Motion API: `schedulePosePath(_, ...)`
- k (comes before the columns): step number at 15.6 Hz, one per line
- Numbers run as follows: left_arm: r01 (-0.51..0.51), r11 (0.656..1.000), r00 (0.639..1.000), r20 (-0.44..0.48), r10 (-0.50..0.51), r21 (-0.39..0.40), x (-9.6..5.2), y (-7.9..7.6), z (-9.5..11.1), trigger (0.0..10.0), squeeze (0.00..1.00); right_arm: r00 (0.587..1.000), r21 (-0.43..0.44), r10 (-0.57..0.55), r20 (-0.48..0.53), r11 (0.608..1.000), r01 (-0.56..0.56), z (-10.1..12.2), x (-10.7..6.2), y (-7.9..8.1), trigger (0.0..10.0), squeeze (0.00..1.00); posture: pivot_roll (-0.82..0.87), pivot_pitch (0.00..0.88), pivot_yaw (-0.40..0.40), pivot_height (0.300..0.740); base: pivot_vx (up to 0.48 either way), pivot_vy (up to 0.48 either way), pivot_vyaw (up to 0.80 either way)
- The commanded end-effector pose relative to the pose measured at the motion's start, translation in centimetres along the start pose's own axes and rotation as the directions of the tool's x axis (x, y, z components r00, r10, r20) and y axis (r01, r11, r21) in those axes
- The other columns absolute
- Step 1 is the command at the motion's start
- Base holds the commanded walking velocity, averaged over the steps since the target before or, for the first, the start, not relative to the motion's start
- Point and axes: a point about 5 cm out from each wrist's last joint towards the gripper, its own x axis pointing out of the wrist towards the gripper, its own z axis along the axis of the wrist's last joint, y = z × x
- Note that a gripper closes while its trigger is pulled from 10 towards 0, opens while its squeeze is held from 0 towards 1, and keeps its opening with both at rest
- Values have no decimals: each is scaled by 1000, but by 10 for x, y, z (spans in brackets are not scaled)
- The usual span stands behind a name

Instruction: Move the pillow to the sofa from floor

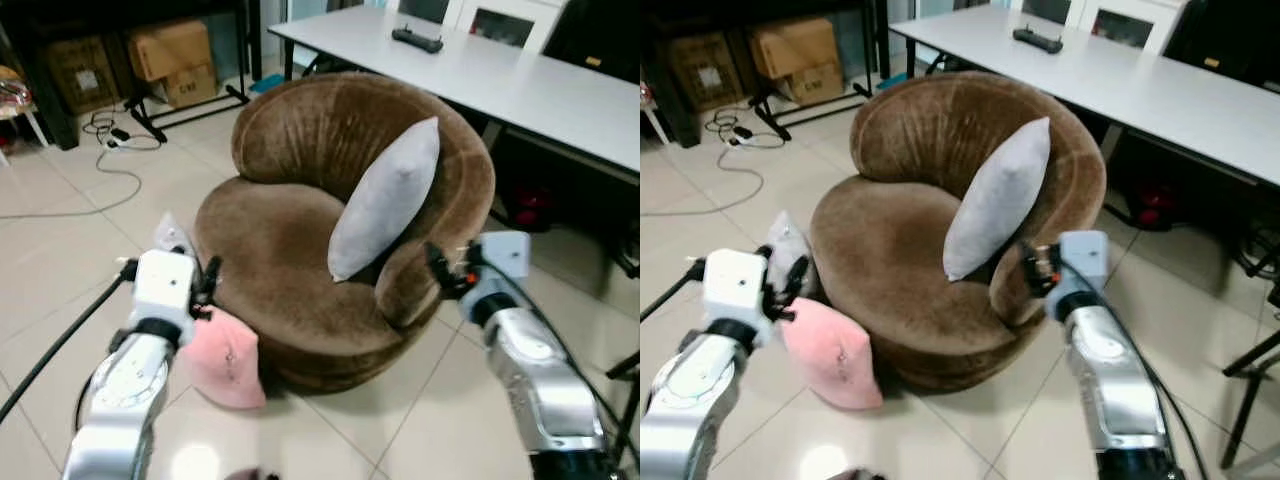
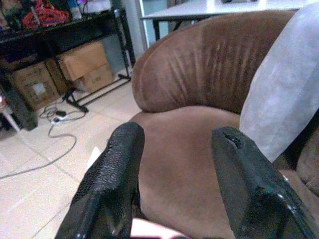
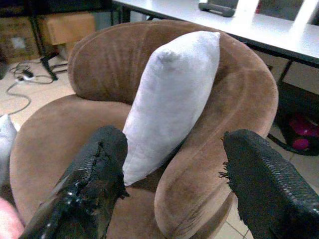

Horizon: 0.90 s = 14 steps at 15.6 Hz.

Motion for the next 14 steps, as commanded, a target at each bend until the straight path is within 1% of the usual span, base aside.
schedulePosePath(1, -12, 1000, 1000, -6, 12, -8, 0, 0, -2, 10000, 0, 1000, -1, 25, 18, 1000, -25, 4, 0, 3, 10000, 0, 43, 0, -61, 740, 0, 292, 0)
schedulePosePath(3, -16, 1000, 1000, -4, 16, -15, 1, -1, -2, 10000, 0, 999, -8, 40, 21, 999, -39, 6, 1, 3, 10000, 0, 41, 0, -67, 740, 0, 289, 0)
schedulePosePath(7, -26, 999, 1000, -4, 25, -23, 0, -1, -3, 10000, 0, 998, -14, 51, 22, 999, -51, 7, 1, 4, 10000, 0, 42, 0, -82, 740, 0, 289, -519)
schedulePosePath(13, -34, 999, 999, -6, 34, -23, -1, -1, -6, 10000, 0, 998, -12, 65, 10, 998, -65, 6, 3, 8, 10000, 0, 46, 0, -89, 740, 0, 291, 0)
schedulePosePath(14, -34, 999, 999, -6, 34, -21, -1, 0, -6, 10000, 0, 997, -10, 71, 7, 997, -71, 5, 3, 9, 10000, 0, 48, 0, -88, 740, 0, 292, -800)
